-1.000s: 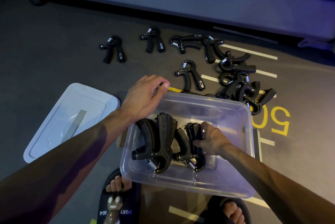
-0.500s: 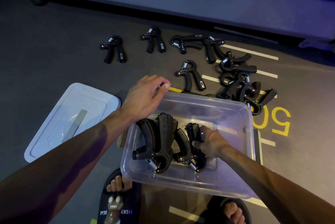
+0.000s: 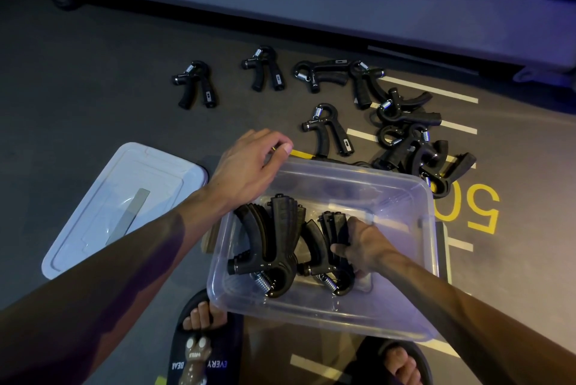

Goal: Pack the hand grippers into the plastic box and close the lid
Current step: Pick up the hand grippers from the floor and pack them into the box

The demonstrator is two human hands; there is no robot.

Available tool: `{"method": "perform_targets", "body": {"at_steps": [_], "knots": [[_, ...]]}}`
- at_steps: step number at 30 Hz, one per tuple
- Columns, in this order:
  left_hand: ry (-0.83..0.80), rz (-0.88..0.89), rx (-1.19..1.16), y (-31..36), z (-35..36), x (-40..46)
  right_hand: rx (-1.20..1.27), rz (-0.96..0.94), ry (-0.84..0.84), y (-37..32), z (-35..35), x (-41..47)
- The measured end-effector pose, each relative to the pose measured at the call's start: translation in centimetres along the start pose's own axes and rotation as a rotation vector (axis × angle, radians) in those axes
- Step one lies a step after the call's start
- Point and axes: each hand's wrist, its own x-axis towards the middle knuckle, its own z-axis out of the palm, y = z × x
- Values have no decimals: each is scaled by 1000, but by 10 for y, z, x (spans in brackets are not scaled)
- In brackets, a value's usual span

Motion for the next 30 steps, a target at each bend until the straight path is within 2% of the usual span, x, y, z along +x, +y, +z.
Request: {"method": "perform_targets", "body": {"at_steps": [5,8,11,15,17,21,26,30], "knots": [[-8,11,-8,-2,1,1,22,57,-45,-3,-3,-4],[-38,8,-47,-3,0,3,-84,80,-78,-12,-14,-16],[-105,-4,-123,-9,-3,13,-279,1,-11,-27,-37,-31],[-286,-85,-147,-17,-7,47,-366,-161,73,-55,-77,-45],[-389,-91,-79,-21,-4,73,-322,-311,101,-71,-99,-53],[-554,-32,169,-27,15,120,33,-564,271,-96,-137,-67],[-764,124,298,-27,52,152,113,-552,433,-87,-149,-28],[-898,118,362,-24,70,163,198,-518,356,-80,-142,-10]]}}
